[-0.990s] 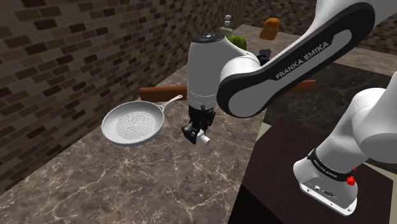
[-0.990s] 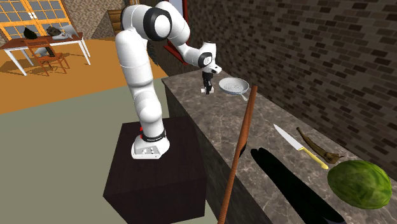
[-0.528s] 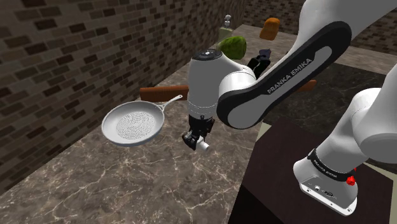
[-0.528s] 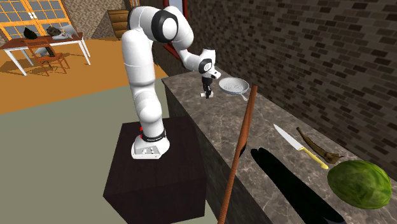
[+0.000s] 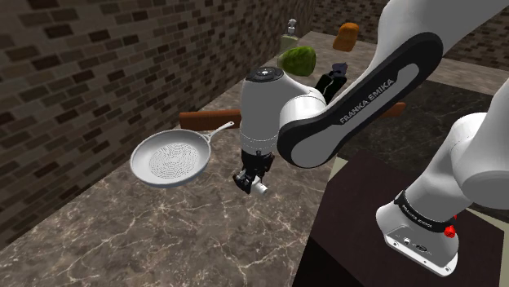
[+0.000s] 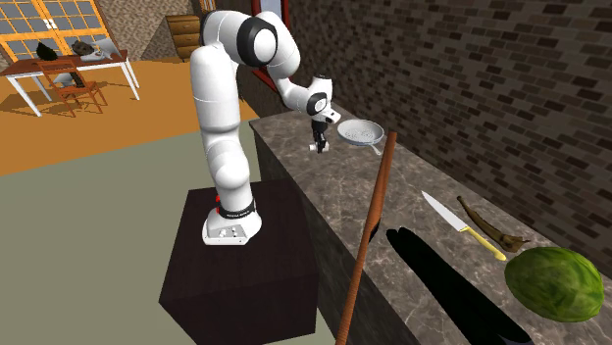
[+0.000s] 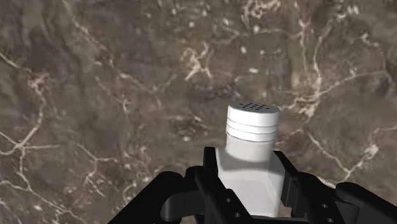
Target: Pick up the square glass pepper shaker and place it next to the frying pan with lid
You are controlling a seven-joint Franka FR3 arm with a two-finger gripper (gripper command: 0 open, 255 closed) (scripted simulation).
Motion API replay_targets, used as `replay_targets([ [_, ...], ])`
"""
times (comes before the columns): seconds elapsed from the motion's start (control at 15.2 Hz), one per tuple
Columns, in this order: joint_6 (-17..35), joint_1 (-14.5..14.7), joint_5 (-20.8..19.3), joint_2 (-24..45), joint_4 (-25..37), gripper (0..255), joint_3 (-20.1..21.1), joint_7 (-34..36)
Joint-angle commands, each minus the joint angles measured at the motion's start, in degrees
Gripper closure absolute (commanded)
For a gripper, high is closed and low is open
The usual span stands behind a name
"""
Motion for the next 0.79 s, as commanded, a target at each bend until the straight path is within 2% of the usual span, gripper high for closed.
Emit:
replay_targets([
  [0.0,0.0,0.0,0.0,0.0,0.0,0,0.0,0.0],
  [0.33,0.0,0.0,0.0,0.0,0.0,0,0.0,0.0],
  [0.59,-7.6,-0.3,4.2,-6.5,1.7,0,0.4,-3.1],
  [0.73,-7.6,-0.3,4.2,-6.5,1.7,0,0.4,-3.1],
])
